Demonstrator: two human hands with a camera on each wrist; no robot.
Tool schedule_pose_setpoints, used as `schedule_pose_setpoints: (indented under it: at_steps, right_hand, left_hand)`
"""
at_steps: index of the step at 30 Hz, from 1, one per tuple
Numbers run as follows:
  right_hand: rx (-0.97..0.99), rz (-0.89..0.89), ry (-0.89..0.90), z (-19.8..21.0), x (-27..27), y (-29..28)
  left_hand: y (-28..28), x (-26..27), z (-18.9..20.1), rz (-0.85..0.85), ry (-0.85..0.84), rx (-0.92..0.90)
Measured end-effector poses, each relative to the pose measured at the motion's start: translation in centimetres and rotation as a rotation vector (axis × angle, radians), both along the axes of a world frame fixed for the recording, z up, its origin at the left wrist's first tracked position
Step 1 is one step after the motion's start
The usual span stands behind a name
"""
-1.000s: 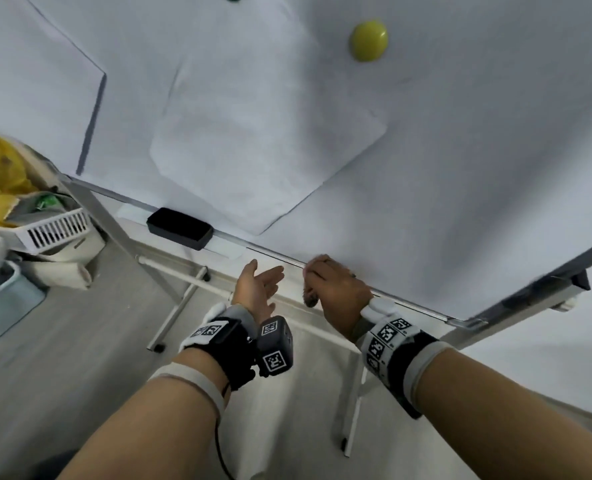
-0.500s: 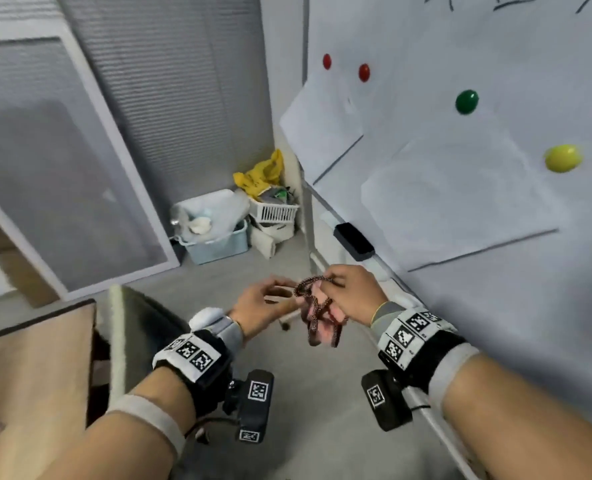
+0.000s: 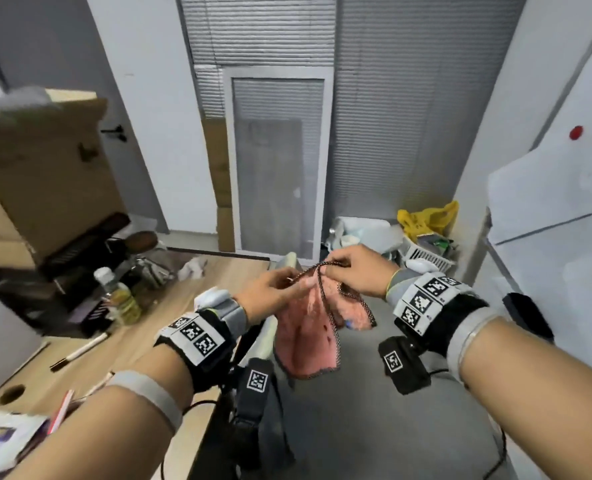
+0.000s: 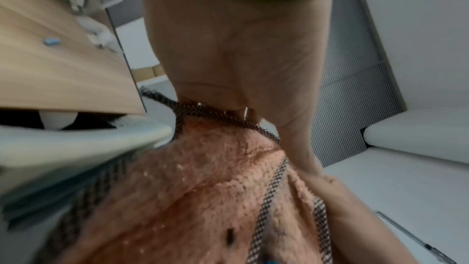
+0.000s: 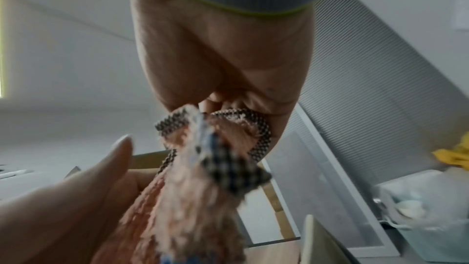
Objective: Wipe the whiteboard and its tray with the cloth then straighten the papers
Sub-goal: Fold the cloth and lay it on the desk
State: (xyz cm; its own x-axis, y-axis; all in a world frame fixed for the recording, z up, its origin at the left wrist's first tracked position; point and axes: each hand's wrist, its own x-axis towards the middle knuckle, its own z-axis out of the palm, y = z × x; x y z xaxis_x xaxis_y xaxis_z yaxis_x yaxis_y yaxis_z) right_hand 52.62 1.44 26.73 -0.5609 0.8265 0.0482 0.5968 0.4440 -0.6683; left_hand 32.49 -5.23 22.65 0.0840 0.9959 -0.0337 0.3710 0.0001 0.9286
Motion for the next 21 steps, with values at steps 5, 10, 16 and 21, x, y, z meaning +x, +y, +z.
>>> schedule_pose_setpoints:
  at_steps: [5,10,16,21]
  right_hand:
    - [-0.004,0.087,-0.097,1.2,-6.0,1.6]
    - [0.102,0.149,-0.175,1.0,-12.2,4.7]
    - [0.104,-0.046,0.076,-3.4,-19.4,5.7]
    - [-0.140,0.126,0.101,-6.2,-24.7,6.1]
  left_hand:
    - [-1.1,-4.3,1.4,-0.073,0.113,0.013]
    - [-0.3,-11.1,1.1,0.070,-0.088,-0.113]
    - [2.8,-17.7,-0.1,0.373,-0.213,-0.030]
    - [4.0,-22.1,-0.3,0.345,-0.197,0.058]
